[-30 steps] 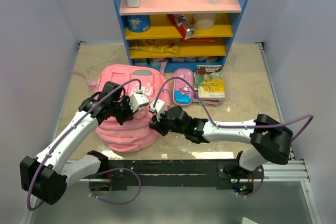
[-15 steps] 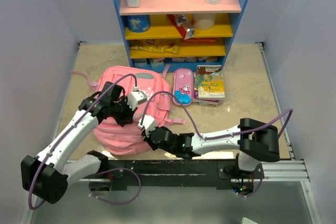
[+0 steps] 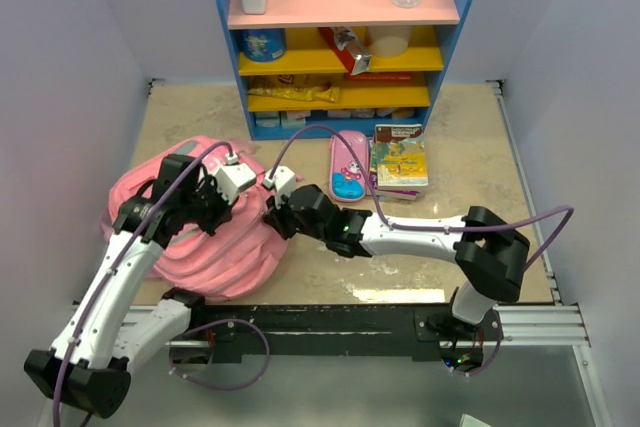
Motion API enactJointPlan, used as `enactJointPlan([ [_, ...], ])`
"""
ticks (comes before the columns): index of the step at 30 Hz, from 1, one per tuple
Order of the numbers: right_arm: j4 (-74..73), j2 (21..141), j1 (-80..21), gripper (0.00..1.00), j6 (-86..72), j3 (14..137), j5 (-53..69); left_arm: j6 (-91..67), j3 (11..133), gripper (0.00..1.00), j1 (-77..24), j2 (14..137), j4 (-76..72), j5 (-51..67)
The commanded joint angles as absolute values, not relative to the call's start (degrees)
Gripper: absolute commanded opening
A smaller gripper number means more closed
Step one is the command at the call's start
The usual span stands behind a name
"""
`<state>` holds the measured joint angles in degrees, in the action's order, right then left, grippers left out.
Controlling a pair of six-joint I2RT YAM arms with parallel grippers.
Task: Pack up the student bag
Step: Unzip the student bag at the center of the board.
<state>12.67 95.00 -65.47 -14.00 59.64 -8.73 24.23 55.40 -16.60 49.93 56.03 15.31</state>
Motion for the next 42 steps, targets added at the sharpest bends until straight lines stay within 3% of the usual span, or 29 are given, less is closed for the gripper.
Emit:
enactJointPlan([
  [1, 7.55, 95.71, -62.58, 0.00, -11.60, 59.86, -8.35, 26.19, 60.65, 0.00, -16.70, 57.36, 50.81, 24.25],
  [9, 7.30, 95.63, -62.49, 0.00, -9.06, 58.36, -11.16, 21.01, 58.89, 0.00, -16.70, 72.75, 34.13, 23.82],
  [15, 4.22, 94.05, -63.10, 0.00, -7.65, 58.19, -13.26, 13.63, 59.15, 0.00, -16.70, 77.34, 25.24, 26.98],
  [31, 5.89, 100.01, -78.39, 0.00, -9.05, 65.21, -12.66, 4.66, 62.67, 0.00, -16.70, 79.72, 17.49, 29.45],
  [42, 6.24, 106.52, -81.47, 0.00, -11.25, 71.19, -8.97, 3.43, 63.54, 0.00, -16.79, 77.96, 16.53, 24.88],
])
